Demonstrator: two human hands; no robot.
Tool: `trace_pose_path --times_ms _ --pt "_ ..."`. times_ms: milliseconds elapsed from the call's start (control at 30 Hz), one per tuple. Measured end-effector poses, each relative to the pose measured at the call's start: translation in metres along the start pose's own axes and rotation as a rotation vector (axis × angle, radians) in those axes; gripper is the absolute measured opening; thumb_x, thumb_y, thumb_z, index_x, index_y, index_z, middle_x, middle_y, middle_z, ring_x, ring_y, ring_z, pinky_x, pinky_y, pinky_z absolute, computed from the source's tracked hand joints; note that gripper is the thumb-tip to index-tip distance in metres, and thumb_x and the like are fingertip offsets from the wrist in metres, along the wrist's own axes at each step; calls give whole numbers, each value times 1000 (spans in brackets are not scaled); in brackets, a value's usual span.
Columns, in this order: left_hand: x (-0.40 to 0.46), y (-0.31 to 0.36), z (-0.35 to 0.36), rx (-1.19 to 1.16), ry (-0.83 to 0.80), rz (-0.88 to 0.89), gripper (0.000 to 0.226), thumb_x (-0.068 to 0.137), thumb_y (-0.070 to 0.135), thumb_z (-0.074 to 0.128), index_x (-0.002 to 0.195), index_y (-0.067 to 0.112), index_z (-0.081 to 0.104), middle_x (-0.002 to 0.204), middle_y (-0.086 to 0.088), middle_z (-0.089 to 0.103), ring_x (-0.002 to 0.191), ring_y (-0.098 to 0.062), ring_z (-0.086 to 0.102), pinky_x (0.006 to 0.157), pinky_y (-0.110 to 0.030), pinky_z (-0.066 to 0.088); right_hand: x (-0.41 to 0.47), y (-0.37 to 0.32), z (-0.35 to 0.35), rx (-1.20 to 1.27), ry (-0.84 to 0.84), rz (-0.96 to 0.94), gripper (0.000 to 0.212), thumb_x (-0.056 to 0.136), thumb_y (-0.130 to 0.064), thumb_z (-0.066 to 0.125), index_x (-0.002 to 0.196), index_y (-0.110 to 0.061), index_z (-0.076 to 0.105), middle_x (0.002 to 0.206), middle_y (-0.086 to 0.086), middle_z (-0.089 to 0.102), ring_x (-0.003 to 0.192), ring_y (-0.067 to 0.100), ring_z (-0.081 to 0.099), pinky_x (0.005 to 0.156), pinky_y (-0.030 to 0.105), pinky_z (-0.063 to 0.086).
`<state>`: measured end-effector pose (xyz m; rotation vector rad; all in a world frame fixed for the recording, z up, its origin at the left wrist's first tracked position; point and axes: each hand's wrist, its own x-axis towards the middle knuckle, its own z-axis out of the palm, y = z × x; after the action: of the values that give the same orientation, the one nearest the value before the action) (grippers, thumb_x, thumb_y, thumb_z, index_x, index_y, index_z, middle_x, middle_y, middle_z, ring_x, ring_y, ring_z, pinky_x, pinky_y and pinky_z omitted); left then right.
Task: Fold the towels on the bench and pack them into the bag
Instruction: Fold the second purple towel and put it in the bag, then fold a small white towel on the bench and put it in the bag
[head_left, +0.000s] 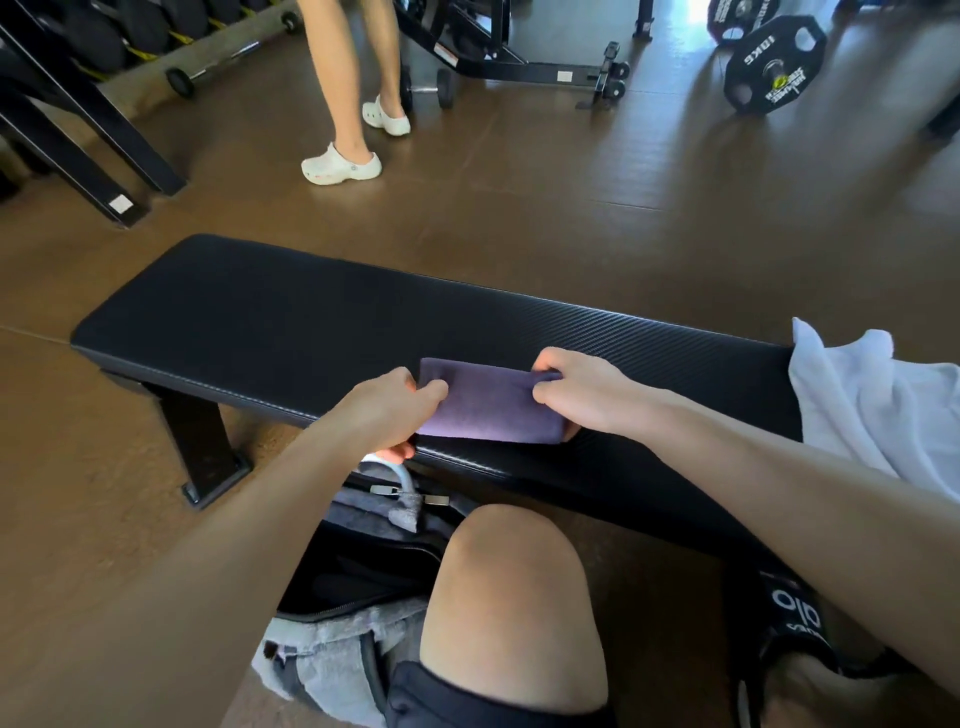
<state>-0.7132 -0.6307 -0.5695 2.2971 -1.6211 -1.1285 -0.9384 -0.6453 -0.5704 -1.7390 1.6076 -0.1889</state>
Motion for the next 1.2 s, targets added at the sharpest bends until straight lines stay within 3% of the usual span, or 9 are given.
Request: trace_pose_path --times_ms 200,367,467,700,800,867,1000,1100,1200 --pt "-10 -24 5 -545 -29 -62 34 91 37 66 114 16 54 121 -12 62 100 -24 70 85 -35 61 -11 -21 17 90 -111 44 20 91 -12 48 107 -16 59 101 12 69 81 31 74 85 42 60" --pt "-28 -38 -9 -790 3 58 51 59 29 78 101 9 55 103 -20 61 93 -27 62 93 -52 55 -16 -40 28 12 -200 -21 31 88 -16 56 119 -16 55 106 7 64 87 24 69 76 40 62" --pt "-41 -48 -22 -802 51 117 40 60 17 77 92 12 53 89 -12 53 80 -24 58 70 -39 54 -17 -58 38 -80 -148 -195 61 79 -17 63 137 -22 45 110 -1 60 94 16 61 72 31 51" --pt "-69 -101 -56 -735 52 119 43 56 9 70 97 10 57 93 -11 56 87 -25 55 75 -41 45 -31 -107 88 267 -438 -290 34 77 -22 69 111 -30 67 104 -5 73 102 14 68 88 35 56" --pt "-70 -132 -57 -622 16 78 67 50 18 76 113 5 59 104 -22 64 93 -26 61 79 -40 48 -37 -110 106 237 -447 -332 11 81 -23 74 91 -22 69 90 -1 72 90 16 69 71 25 51" --pt "-70 -146 -48 -460 87 37 71 55 20 75 122 15 53 106 -10 63 95 -20 61 78 -32 48 -38 -111 127 15 -293 -422 17 83 -28 73 79 -18 59 82 -2 64 78 17 60 58 24 38" --pt "-71 -170 -21 22 137 18 63 81 16 69 137 21 40 115 -3 61 95 -19 61 71 -31 48 -34 -109 185 -424 -146 -484 18 83 -20 68 97 -9 64 100 12 68 96 33 65 67 29 39" --pt "-68 -182 -3 57 88 -9 61 84 23 64 139 20 38 114 -4 65 91 -23 66 78 -45 57 -27 -112 226 -590 -204 -426 29 95 -13 54 122 -8 63 123 15 64 115 35 62 83 36 47" --pt "-66 -182 6 107 141 11 59 90 21 63 142 23 36 125 5 55 104 -22 58 83 -38 50 -27 -101 229 -517 -361 -375 39 105 -8 38 140 -6 54 146 17 52 136 30 49 109 37 39"
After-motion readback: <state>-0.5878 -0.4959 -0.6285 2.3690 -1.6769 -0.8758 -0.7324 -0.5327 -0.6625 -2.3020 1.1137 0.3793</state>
